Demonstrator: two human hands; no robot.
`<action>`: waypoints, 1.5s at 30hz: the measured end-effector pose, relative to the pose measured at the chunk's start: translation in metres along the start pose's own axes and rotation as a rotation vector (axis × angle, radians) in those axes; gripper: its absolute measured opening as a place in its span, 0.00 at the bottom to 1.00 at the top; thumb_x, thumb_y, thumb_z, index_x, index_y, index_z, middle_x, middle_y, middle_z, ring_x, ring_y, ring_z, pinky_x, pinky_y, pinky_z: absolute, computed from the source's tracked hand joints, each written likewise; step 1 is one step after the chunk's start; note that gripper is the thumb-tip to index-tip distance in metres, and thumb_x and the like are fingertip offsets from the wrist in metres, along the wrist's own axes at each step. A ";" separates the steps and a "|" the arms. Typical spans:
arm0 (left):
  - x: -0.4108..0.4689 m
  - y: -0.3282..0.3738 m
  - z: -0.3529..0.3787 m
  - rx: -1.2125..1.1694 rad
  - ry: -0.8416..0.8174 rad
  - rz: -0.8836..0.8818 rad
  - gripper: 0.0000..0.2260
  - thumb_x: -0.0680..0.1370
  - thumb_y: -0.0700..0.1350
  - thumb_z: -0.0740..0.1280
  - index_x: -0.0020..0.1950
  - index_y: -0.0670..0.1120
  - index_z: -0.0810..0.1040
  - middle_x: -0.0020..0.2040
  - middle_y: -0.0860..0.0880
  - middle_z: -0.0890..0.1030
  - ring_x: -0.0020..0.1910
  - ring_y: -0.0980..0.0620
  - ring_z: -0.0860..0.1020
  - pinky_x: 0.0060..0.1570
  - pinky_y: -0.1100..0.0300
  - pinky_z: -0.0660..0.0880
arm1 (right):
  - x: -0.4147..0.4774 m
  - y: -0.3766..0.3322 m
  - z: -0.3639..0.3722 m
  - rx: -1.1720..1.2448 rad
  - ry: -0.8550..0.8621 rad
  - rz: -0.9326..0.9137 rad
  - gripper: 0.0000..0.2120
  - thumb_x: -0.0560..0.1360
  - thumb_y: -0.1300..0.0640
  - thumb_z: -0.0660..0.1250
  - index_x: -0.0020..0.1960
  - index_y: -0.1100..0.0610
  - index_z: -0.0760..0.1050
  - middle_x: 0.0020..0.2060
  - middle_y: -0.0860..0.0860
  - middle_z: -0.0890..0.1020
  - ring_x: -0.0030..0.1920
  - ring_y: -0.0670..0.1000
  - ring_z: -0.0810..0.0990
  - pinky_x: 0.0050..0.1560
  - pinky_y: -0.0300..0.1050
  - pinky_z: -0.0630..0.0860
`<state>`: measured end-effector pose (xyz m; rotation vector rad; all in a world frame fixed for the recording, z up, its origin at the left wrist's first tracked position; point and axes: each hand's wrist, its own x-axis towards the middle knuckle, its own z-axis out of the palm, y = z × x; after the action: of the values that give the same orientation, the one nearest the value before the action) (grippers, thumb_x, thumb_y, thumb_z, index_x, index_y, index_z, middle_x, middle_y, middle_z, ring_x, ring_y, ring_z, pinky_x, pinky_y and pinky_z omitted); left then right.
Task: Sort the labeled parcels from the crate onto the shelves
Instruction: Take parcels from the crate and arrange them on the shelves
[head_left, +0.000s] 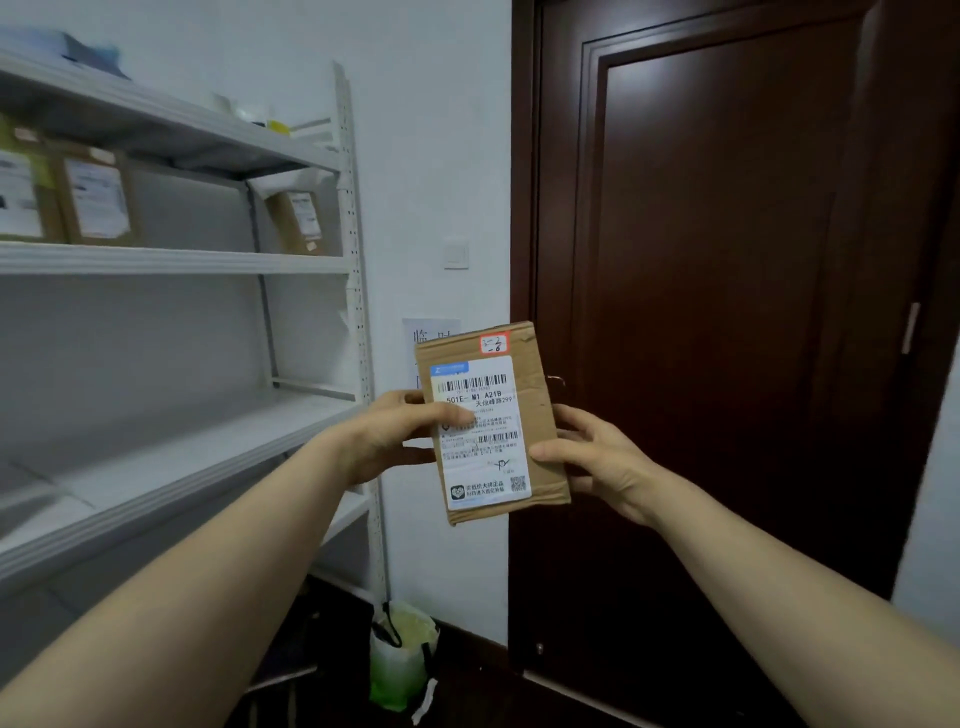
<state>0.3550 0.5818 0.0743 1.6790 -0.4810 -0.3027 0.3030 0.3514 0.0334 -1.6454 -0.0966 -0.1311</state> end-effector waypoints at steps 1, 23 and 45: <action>0.000 0.000 -0.008 0.003 0.008 0.002 0.27 0.57 0.47 0.78 0.55 0.44 0.80 0.51 0.47 0.85 0.52 0.50 0.82 0.51 0.55 0.77 | 0.006 0.002 0.006 0.026 -0.019 0.002 0.46 0.60 0.55 0.79 0.73 0.51 0.63 0.61 0.52 0.78 0.61 0.51 0.77 0.61 0.58 0.75; -0.009 -0.042 -0.211 0.040 0.311 -0.053 0.14 0.72 0.46 0.72 0.58 0.50 0.78 0.51 0.50 0.85 0.53 0.50 0.82 0.56 0.50 0.77 | 0.152 0.011 0.208 0.174 -0.265 -0.045 0.21 0.71 0.59 0.71 0.63 0.49 0.74 0.50 0.50 0.85 0.50 0.50 0.82 0.44 0.46 0.78; 0.062 -0.158 -0.336 -0.130 1.025 -0.123 0.15 0.73 0.38 0.69 0.59 0.47 0.79 0.53 0.49 0.84 0.47 0.53 0.82 0.47 0.59 0.80 | 0.368 0.107 0.374 0.309 -0.672 0.162 0.23 0.70 0.63 0.70 0.64 0.53 0.74 0.52 0.56 0.84 0.49 0.56 0.82 0.44 0.48 0.77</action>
<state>0.5867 0.8632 -0.0210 1.5090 0.3996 0.4344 0.6929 0.7094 -0.0479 -1.3223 -0.4692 0.5415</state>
